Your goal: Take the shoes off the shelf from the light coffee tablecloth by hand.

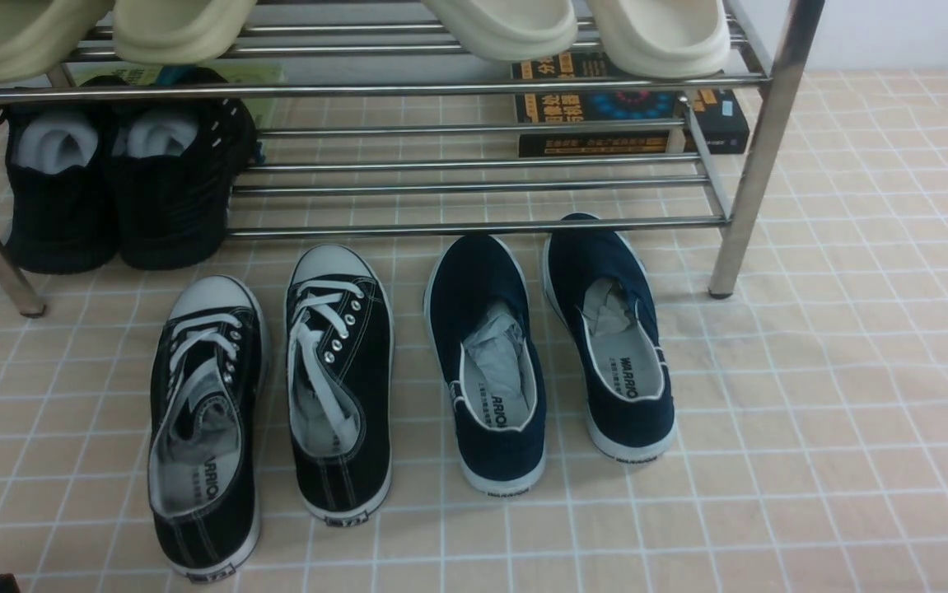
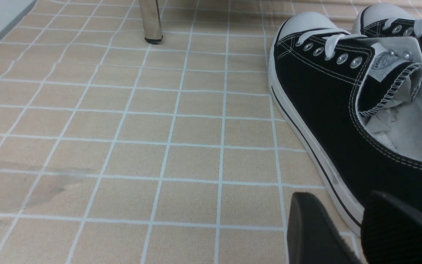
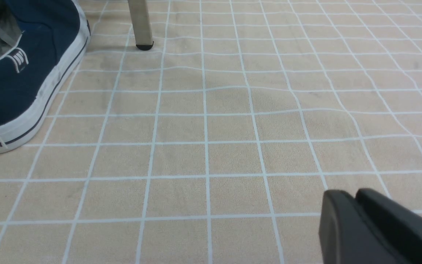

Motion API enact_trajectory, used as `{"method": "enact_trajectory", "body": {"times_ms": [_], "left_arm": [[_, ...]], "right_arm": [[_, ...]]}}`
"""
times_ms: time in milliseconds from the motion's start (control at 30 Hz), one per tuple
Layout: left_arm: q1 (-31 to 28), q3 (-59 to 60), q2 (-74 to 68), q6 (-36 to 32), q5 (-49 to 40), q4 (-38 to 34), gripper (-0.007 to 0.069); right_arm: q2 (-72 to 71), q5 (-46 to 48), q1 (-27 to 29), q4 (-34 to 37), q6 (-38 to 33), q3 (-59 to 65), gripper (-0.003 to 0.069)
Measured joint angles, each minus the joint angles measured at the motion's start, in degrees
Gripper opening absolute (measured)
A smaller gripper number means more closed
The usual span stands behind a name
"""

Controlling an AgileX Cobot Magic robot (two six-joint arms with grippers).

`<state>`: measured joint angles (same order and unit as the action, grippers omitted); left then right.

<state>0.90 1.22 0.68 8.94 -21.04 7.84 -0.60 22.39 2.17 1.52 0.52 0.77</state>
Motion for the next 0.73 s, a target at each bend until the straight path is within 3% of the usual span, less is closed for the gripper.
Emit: {"method": "enact_trajectory", "body": {"times_ms": [733], "left_arm": [[0.0, 0.0, 0.0, 0.0, 0.0, 0.0, 0.0242]], "right_arm": [[0.0, 0.0, 0.0, 0.0, 0.0, 0.0, 0.01]]}}
